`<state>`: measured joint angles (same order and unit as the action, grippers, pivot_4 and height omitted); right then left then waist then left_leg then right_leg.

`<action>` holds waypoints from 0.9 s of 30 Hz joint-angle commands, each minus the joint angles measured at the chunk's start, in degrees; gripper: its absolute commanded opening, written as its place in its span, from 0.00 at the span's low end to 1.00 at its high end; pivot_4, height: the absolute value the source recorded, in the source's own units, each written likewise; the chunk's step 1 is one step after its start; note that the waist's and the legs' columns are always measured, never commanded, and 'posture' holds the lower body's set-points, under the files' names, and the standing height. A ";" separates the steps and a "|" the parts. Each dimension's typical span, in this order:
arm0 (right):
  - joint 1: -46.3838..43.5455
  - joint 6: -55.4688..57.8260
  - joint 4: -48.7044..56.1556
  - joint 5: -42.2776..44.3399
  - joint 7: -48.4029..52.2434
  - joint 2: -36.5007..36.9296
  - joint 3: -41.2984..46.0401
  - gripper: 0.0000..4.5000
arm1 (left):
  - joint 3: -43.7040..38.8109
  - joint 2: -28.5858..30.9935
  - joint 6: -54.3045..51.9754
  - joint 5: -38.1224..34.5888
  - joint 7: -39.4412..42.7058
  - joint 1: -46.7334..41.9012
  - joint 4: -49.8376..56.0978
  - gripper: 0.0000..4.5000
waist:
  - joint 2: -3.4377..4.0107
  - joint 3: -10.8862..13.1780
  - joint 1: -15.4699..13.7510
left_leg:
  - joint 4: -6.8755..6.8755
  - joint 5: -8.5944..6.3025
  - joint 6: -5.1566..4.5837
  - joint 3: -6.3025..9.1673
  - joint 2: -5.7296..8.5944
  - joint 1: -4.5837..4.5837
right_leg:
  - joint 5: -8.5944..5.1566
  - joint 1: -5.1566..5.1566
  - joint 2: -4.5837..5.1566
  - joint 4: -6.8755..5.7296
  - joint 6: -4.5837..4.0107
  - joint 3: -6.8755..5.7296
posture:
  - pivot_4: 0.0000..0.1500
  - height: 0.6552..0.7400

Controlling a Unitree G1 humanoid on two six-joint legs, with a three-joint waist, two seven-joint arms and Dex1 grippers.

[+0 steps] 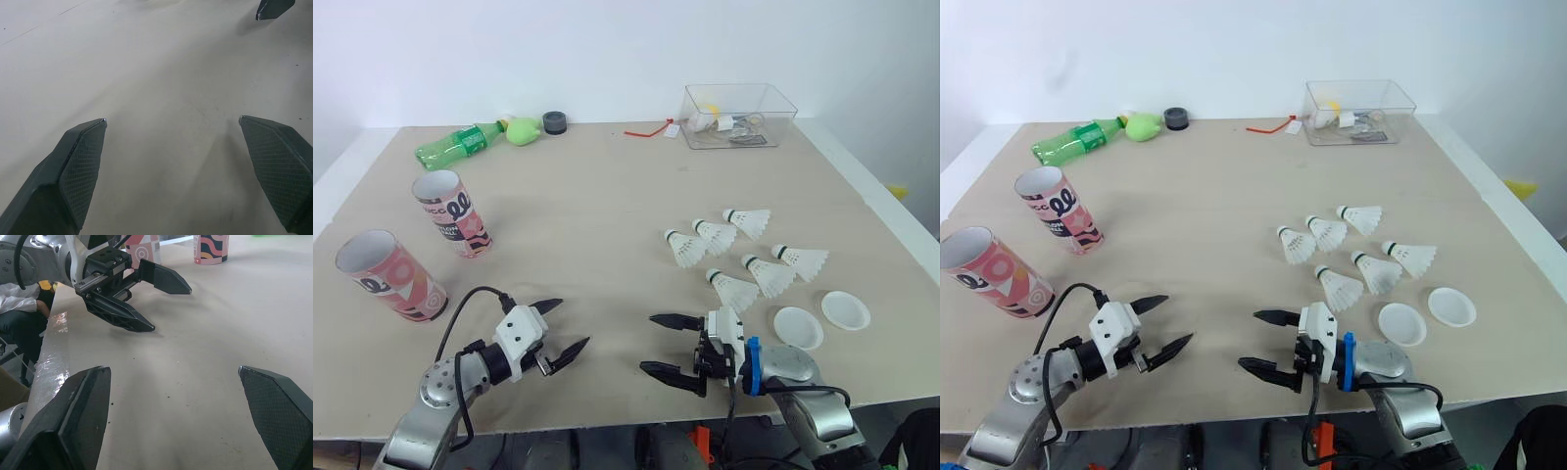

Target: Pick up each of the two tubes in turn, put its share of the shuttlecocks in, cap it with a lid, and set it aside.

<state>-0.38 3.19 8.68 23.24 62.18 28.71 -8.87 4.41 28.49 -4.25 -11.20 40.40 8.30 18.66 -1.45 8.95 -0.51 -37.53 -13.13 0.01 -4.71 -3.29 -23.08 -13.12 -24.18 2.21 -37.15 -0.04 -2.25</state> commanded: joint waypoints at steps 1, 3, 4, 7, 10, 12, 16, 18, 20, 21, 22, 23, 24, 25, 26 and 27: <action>-0.70 -0.64 0.84 0.44 -0.13 0.20 1.31 0.99 | -0.61 0.30 0.86 -0.16 -0.05 -0.13 1.61 1.00 | 0.00 0.00 0.00 | 0.00 0.00 0.00 0.00 0.00 0.00 | 0.00 0.00 0.00 0.00 0.00 0.00 | 1.00 1.00; -0.96 -0.27 0.94 0.65 -0.23 0.37 1.58 0.99 | -0.49 -0.15 1.73 -0.35 0.03 -0.04 0.99 1.00 | 0.00 0.00 0.00 | 0.00 0.00 0.00 0.00 0.00 0.00 | 0.00 0.00 0.00 0.00 0.00 0.00 | 1.00 1.00; -1.03 -0.12 1.02 0.73 -0.30 0.40 1.64 0.99 | -0.46 -0.25 1.98 -0.39 0.08 0.02 0.86 1.00 | 0.00 0.00 0.00 | 0.00 0.00 0.00 0.00 0.00 0.00 | 0.00 0.00 0.00 0.00 0.00 0.00 | 1.00 1.00; -1.27 0.33 1.22 0.90 -0.50 0.34 1.69 0.99 | -0.39 -0.23 2.40 -0.27 0.29 0.15 0.71 1.00 | 0.00 0.00 0.00 | 0.00 0.00 0.00 0.00 0.00 0.00 | 0.00 0.00 0.00 0.00 0.00 0.00 | 1.00 1.00; -1.81 1.09 1.31 1.10 -0.79 0.17 1.74 0.99 | -0.36 -0.10 2.78 -0.13 0.42 0.14 0.55 1.00 | 0.00 0.00 0.00 | 0.00 0.00 0.00 -0.01 0.00 0.00 | 0.00 0.00 0.00 0.00 0.00 0.00 | 1.00 1.00; -2.04 1.57 1.34 1.23 -1.05 0.11 1.76 0.99 | -0.35 -0.07 3.03 -0.11 0.49 0.12 0.48 1.00 | 0.00 0.00 0.00 | 0.00 0.00 0.00 -0.01 0.00 0.00 | 0.00 0.00 0.00 0.00 0.00 0.01 | 1.00 1.00; -2.19 1.48 1.28 1.11 -1.31 -0.01 1.69 0.99 | -0.18 0.09 4.08 0.46 0.72 -0.12 0.23 1.00 | 0.00 0.00 0.00 | 0.00 0.00 0.00 -0.01 0.00 0.00 | 0.01 0.00 0.00 0.00 0.00 0.01 | 1.00 1.00; -2.35 0.59 1.10 0.56 -1.19 0.03 1.58 0.99 | -0.08 0.15 4.37 0.65 0.77 -0.15 0.18 1.00 | 0.00 0.00 0.00 | 0.00 0.00 0.00 -0.01 0.00 0.00 | 0.01 0.00 0.00 0.00 0.00 0.01 | 1.00 1.00; -2.46 0.13 0.94 0.32 -1.39 -0.11 1.65 0.99 | -0.03 0.14 4.54 0.69 0.81 -0.17 0.03 1.00 | 0.00 0.00 0.00 | 0.00 0.00 0.00 -0.01 0.00 0.00 | 0.01 0.00 -0.01 0.00 0.00 0.01 | 1.00 1.00; -2.47 0.15 0.87 0.33 -1.48 -0.16 1.66 0.99 | -0.01 0.12 4.59 0.72 0.84 -0.16 -0.06 1.00 | 0.00 0.00 0.00 | 0.00 0.00 0.00 -0.01 0.00 0.00 | 0.01 0.00 -0.01 0.00 0.00 0.01 | 1.00 1.00; -2.45 0.17 0.83 0.40 -1.53 -0.19 1.66 0.99 | -0.01 0.10 4.64 0.74 0.88 -0.14 -0.14 1.00 | 0.00 0.00 0.00 | 0.00 0.00 0.00 -0.01 0.00 0.00 | 0.01 0.00 -0.01 0.00 0.00 0.01 | 1.00 1.00; -2.44 0.16 0.78 0.41 -1.56 -0.21 1.62 0.99 | -0.03 0.07 4.68 0.74 0.92 -0.13 -0.22 1.00 | 0.00 0.00 0.01 | 0.00 0.00 0.00 -0.01 0.00 0.00 | 0.01 0.00 -0.01 0.00 0.00 0.01 | 1.00 1.00; -2.42 0.16 0.74 0.45 -1.60 -0.25 1.62 0.99 | -0.09 0.00 4.66 0.73 0.90 -0.10 -0.32 1.00 | 0.00 0.00 0.00 | 0.00 0.00 0.00 -0.01 0.00 0.00 | 0.01 0.00 -0.01 0.00 0.00 0.01 | 1.00 1.00; -2.40 0.11 0.69 0.48 -1.67 -0.33 1.64 0.99 | -0.28 -0.18 4.50 0.60 0.74 -0.02 -0.41 1.00 | 0.00 0.00 0.01 | 0.00 0.00 0.00 -0.01 0.00 0.00 | 0.01 0.00 -0.01 0.00 0.00 0.01 | 1.00 1.00; -2.42 0.11 0.65 0.57 -1.73 -0.46 1.65 0.99 | -0.79 -0.61 4.31 0.39 0.10 0.14 -0.48 1.00 | 0.00 0.00 0.01 | 0.00 0.00 0.00 -0.01 0.00 0.00 | 0.01 -0.01 -0.01 0.00 0.00 0.01 | 1.00 1.00; -2.47 0.04 0.59 0.64 -1.78 -0.58 1.67 0.99 | -1.53 -1.29 3.99 -0.14 -0.80 0.35 -0.54 1.00 | 0.00 0.00 0.00 | 0.00 0.00 0.00 -0.01 0.00 0.00 | 0.01 -0.01 -0.01 0.00 0.00 0.01 | 1.00 1.00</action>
<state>-2.30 4.31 8.66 23.29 60.62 28.51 -8.57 4.44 27.91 -0.95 -10.34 40.92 8.36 17.36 -1.45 8.95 -0.50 -37.53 -13.13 0.01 -4.72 -3.29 -23.08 -13.11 -24.18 2.20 -37.16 -0.04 -2.24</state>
